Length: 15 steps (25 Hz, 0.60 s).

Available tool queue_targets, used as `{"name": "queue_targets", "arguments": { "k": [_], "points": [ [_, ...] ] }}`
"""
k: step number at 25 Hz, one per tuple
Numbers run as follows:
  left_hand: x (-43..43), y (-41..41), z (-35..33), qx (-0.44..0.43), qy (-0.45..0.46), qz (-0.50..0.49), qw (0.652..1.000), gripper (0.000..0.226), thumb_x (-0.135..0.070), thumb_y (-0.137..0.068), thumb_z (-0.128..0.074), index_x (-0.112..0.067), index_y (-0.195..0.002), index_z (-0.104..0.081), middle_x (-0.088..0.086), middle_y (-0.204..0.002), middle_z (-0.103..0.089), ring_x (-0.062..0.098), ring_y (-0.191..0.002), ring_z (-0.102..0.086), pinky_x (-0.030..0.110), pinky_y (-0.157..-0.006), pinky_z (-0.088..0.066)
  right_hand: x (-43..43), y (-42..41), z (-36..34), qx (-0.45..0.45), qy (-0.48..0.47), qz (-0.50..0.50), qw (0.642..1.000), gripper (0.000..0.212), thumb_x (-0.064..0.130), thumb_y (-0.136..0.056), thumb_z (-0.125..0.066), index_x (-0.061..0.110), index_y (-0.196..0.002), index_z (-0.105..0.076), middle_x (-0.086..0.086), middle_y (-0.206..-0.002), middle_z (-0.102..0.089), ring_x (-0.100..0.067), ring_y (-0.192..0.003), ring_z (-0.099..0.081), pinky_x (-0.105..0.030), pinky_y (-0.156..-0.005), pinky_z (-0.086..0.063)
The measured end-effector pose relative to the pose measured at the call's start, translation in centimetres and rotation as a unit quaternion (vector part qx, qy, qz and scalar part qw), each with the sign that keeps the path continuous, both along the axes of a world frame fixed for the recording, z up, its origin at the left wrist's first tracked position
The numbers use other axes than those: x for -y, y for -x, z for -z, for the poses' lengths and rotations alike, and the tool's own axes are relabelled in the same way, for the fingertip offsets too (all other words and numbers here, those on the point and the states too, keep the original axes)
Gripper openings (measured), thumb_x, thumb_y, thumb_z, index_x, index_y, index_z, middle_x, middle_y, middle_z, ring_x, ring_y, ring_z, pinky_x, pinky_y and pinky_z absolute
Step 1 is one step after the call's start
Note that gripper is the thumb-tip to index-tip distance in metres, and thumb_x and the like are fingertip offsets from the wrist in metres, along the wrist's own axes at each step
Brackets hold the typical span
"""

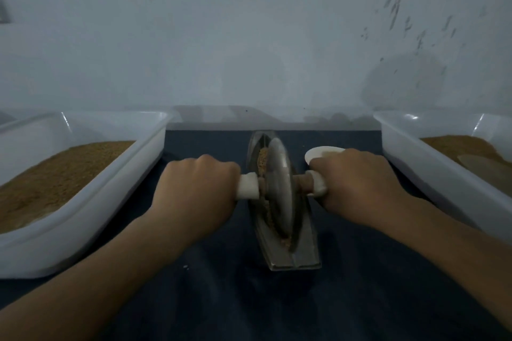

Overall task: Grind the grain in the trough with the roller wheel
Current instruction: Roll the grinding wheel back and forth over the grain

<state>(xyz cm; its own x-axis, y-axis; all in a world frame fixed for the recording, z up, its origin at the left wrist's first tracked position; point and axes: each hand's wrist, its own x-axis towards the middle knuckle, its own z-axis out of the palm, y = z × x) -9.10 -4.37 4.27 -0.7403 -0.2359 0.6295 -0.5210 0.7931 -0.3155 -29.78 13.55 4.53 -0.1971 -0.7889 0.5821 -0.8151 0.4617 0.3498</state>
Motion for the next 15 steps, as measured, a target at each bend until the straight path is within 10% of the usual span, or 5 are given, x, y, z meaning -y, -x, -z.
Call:
{"name": "queue_targets", "arguments": {
  "k": [6,15],
  "points": [
    [2.2,5.7,-1.6,0.05,-0.181,-0.118,0.975,0.005,-0.026,-0.089,-0.058,-0.022,-0.087,-0.06,0.001,-0.081,-0.057,0.024,-0.068,-0.054,0.035,-0.062,-0.04,6.4,0.9,-3.0,0.113,-0.05,0.057,0.991,0.012,0.035,-0.094,-0.064,0.026,-0.089,-0.06,0.0,-0.085,-0.059,-0.022,-0.073,-0.052,-0.032,-0.063,-0.044],
    [-0.7,0.9,-0.4,0.023,0.001,-0.03,0.999,0.049,-0.028,-0.054,-0.081,-0.028,-0.063,-0.032,-0.009,-0.051,-0.019,0.011,-0.041,-0.008,0.019,-0.047,-0.007,-0.1,-0.4,0.2,0.041,0.016,0.024,0.999,0.038,0.037,-0.059,-0.077,0.031,-0.059,-0.039,0.014,-0.052,-0.025,0.0,-0.046,-0.016,-0.016,-0.047,-0.01]
  ]
}}
